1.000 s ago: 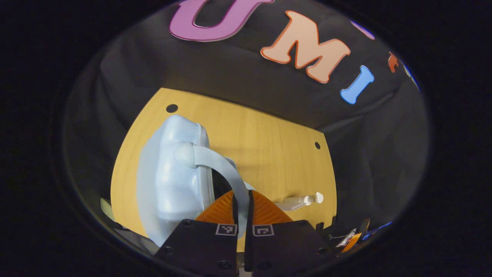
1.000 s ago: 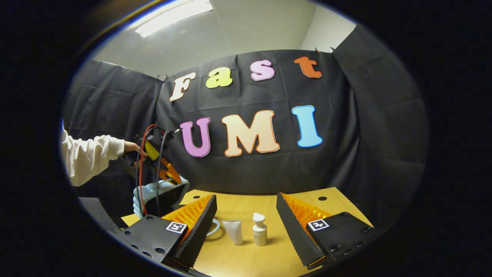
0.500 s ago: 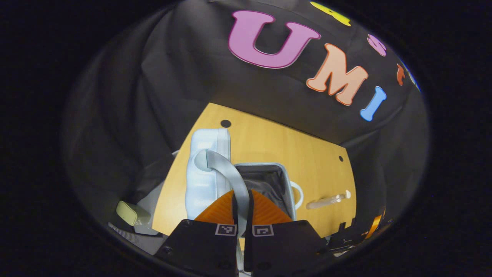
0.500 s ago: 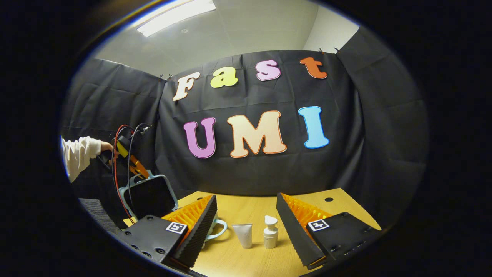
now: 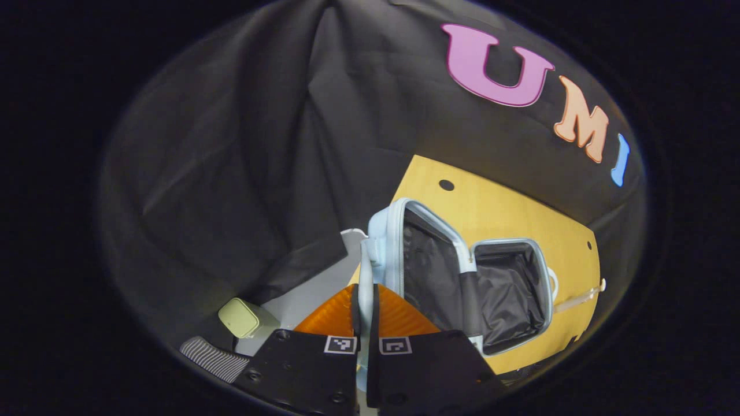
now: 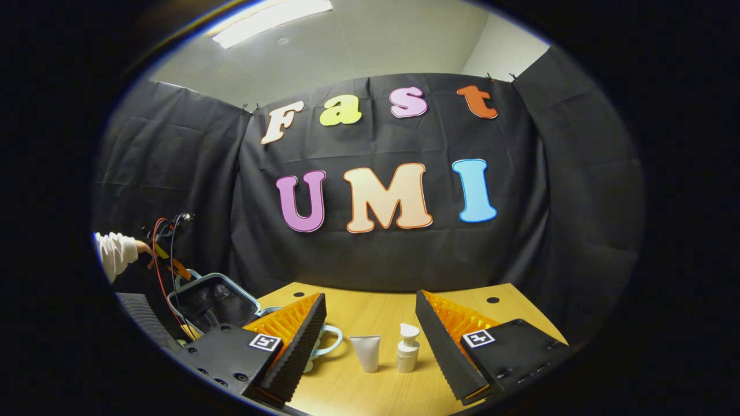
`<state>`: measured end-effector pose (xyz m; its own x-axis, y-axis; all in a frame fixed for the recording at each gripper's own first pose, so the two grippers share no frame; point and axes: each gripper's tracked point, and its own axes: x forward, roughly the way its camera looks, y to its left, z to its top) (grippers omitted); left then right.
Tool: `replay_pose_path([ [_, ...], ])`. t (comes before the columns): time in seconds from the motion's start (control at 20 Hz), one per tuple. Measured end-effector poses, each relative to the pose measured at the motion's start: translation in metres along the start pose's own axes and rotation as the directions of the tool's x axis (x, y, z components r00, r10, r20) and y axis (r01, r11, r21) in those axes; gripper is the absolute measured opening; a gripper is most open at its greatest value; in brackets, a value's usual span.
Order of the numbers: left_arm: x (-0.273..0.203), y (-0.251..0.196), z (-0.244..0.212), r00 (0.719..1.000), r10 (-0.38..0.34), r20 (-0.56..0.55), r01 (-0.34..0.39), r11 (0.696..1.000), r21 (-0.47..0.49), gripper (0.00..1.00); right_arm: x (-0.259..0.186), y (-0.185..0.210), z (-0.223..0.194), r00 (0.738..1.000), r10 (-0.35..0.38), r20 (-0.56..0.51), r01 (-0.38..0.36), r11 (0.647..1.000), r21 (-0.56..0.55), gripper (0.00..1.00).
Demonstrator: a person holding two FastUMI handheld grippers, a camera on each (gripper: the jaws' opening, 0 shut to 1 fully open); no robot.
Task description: First open the suitcase, pack the skin care products into it, and then close the suitcase.
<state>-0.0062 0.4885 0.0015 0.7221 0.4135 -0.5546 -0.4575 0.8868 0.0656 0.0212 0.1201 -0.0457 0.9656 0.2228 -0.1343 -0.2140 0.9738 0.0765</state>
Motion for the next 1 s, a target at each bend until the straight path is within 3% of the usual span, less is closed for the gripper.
replay_pose_path([
  [0.25, 0.054, 0.039, -0.058, 0.999, -0.018, -0.050, 0.012, 0.993, -0.119, 0.00, 0.001, 0.012, -0.005, 0.999, 0.034, -0.014, -0.035, 0.999, -0.034, 0.98],
  [0.5, 0.088, 0.053, -0.107, 0.994, -0.033, -0.101, 0.004, 0.963, -0.271, 0.00, -0.001, 0.012, -0.018, 0.997, 0.051, -0.054, -0.051, 0.999, 0.001, 0.98],
  [0.75, 0.101, 0.061, -0.127, 0.994, 0.008, -0.110, -0.036, 0.967, -0.253, 0.01, -0.002, 0.000, -0.025, 0.997, 0.039, -0.071, -0.040, 0.999, -0.016, 0.98],
  [0.95, 0.091, 0.075, -0.121, 0.992, 0.077, -0.101, -0.098, 0.969, -0.226, 0.12, -0.001, -0.007, -0.031, 0.996, 0.040, -0.081, -0.042, 0.999, -0.015, 0.96],
  [1.0, 0.083, 0.078, -0.112, 0.992, 0.108, -0.071, -0.120, 0.971, -0.207, 0.20, 0.001, -0.009, -0.033, 0.996, 0.042, -0.084, -0.044, 0.999, -0.019, 0.98],
])
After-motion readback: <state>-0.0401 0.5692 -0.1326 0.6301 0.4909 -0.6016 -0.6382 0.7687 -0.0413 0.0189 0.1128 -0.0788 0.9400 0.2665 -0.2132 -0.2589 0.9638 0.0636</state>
